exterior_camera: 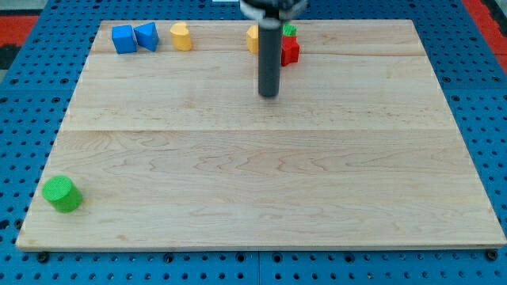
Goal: Push the green circle towards center left
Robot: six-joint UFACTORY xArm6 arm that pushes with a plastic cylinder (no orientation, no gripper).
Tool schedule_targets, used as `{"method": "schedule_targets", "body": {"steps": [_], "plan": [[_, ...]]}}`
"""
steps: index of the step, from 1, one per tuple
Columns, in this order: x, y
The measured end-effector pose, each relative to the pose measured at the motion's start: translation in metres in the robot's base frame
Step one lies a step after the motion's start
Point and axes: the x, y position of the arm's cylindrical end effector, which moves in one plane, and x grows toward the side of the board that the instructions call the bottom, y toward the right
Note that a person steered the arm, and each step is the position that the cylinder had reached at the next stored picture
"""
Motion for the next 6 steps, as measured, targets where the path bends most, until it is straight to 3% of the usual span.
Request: {"method": "schedule_targets", "body": {"steps": [1,2,3,4,6], "plan": [[0.116,-0.032],[0.182,-0.123],[0.19,-0.216],[0.165,-0.267],[0.081,-0.267]]}}
